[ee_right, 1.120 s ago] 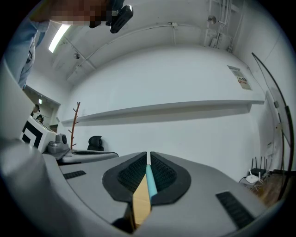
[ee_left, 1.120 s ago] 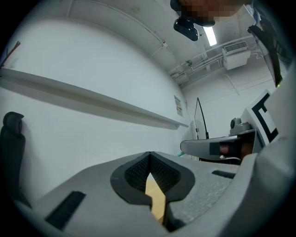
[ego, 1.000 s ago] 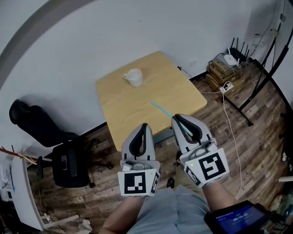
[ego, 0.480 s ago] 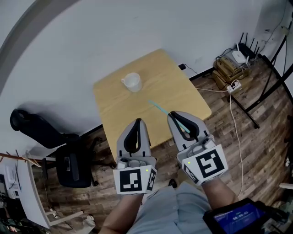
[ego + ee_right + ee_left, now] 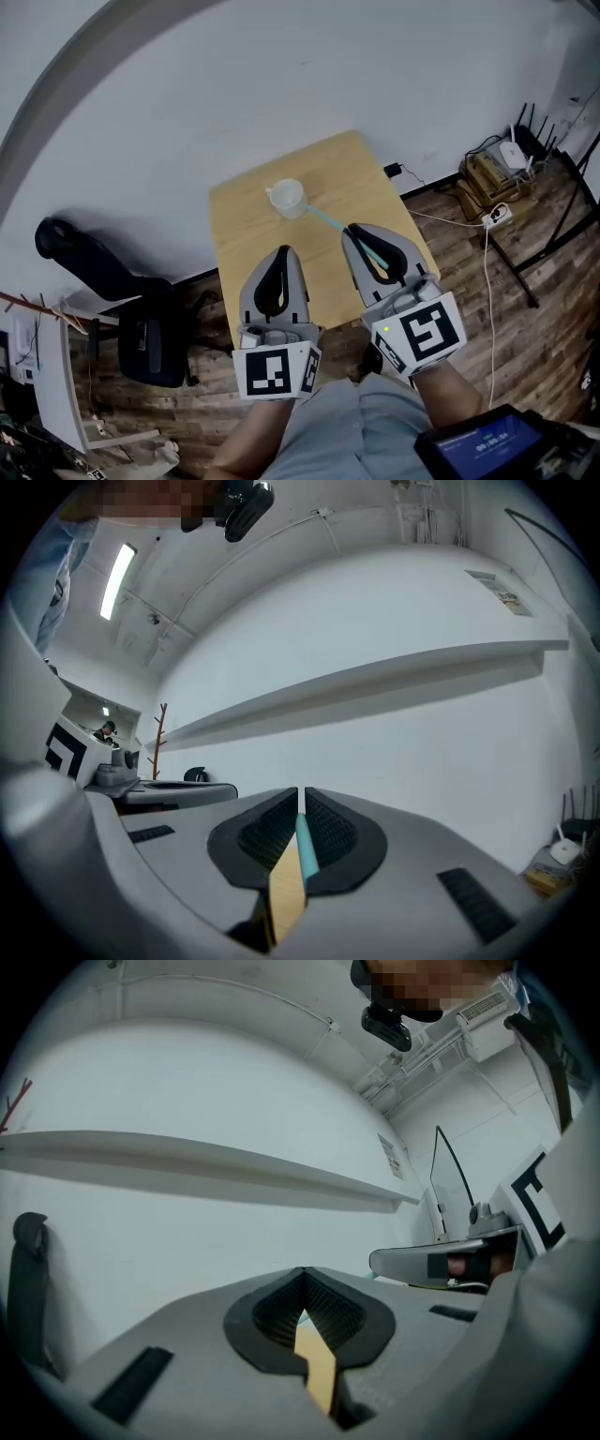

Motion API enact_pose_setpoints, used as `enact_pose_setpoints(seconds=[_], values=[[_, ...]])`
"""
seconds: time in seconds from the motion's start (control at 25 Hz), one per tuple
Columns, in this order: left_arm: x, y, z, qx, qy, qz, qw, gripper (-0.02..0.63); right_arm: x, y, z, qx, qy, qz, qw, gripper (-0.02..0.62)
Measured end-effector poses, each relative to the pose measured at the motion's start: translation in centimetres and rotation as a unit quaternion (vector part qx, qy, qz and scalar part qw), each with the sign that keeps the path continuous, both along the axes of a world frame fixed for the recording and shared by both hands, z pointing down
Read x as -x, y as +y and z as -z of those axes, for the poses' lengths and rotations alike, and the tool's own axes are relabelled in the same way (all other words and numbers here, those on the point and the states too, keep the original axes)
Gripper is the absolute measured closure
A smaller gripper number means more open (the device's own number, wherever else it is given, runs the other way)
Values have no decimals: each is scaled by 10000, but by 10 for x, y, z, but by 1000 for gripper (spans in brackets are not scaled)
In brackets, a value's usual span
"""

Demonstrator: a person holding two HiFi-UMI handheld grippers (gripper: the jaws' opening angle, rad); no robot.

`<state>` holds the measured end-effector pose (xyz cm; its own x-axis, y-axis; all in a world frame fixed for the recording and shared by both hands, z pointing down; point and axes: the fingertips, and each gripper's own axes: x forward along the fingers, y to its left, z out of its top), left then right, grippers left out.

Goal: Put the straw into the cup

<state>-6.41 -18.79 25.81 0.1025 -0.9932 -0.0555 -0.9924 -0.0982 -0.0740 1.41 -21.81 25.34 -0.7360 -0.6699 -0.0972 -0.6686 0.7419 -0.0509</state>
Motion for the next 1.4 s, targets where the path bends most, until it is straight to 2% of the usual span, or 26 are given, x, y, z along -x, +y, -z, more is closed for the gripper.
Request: enact_pose_setpoints(seconds=[0.2, 0.4, 1.08, 1.4], values=[[20, -10, 2, -73, 108, 248, 9996, 609, 15, -18, 2, -50, 47, 123, 9999, 572], [45, -30, -11, 19, 215, 296, 9993, 609, 40, -40, -7, 11, 235, 158, 9996, 572], [110, -124, -69, 636, 612, 55, 9961, 609, 117, -141, -85, 866, 855, 88, 9925, 572], [142, -164, -115, 1112, 783, 158, 9906, 609, 147, -189, -137, 1344, 1051, 158, 9852, 572]])
